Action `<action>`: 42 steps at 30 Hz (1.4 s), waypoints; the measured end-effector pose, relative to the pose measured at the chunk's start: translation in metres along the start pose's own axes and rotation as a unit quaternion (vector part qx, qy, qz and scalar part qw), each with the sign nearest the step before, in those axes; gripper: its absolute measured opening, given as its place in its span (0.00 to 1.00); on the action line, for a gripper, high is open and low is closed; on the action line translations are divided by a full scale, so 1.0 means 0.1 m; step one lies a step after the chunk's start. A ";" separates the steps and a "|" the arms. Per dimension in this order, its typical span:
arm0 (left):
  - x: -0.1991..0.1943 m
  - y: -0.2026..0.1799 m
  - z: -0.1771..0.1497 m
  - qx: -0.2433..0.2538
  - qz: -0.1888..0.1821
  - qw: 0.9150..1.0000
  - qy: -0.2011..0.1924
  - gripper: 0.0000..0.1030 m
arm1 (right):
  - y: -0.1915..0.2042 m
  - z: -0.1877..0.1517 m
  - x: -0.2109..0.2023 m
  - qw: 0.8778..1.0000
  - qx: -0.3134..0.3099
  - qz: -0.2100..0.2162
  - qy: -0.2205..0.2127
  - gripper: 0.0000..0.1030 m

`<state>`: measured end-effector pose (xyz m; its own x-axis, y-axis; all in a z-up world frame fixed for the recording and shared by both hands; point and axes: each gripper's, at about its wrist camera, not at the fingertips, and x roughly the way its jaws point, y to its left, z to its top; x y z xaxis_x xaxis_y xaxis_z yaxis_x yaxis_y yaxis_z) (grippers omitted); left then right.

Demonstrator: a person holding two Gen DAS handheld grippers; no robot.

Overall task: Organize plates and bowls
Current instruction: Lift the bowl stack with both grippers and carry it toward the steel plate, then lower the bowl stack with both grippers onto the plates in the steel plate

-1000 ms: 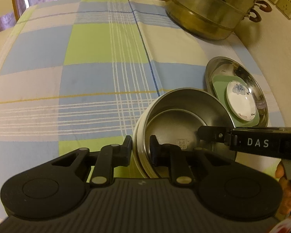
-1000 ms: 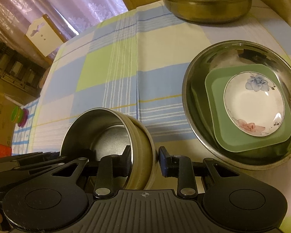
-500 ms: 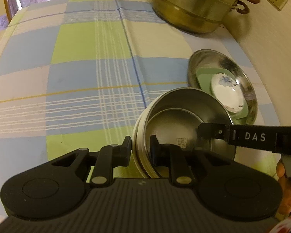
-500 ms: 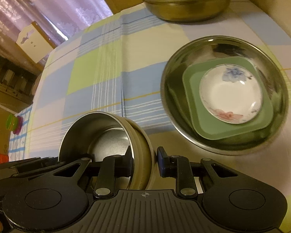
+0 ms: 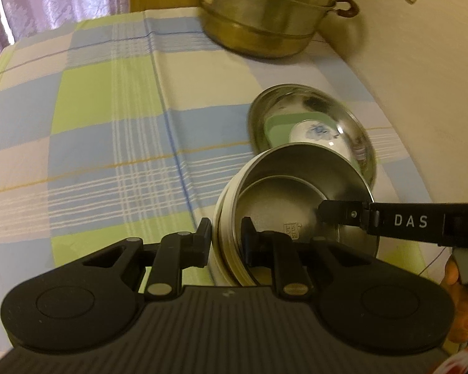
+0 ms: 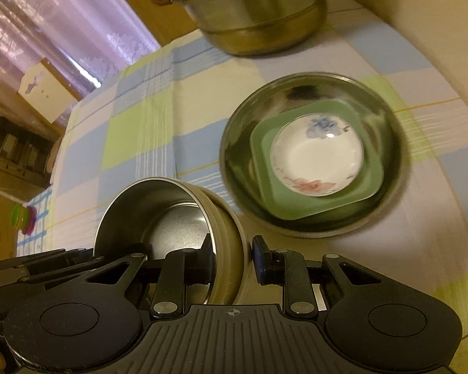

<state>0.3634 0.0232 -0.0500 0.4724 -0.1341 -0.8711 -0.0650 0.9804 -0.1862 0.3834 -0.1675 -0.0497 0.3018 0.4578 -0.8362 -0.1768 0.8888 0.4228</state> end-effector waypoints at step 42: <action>0.54 -0.80 1.13 0.079 -0.041 0.996 -0.014 0.17 | -0.83 0.74 -0.26 0.994 0.103 -0.027 -0.032 0.20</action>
<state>0.4931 -0.0457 -0.0307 0.4941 -0.2125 -0.8430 0.1132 0.9771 -0.1799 0.4595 -0.2520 -0.0371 0.3658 0.4033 -0.8388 0.0341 0.8948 0.4452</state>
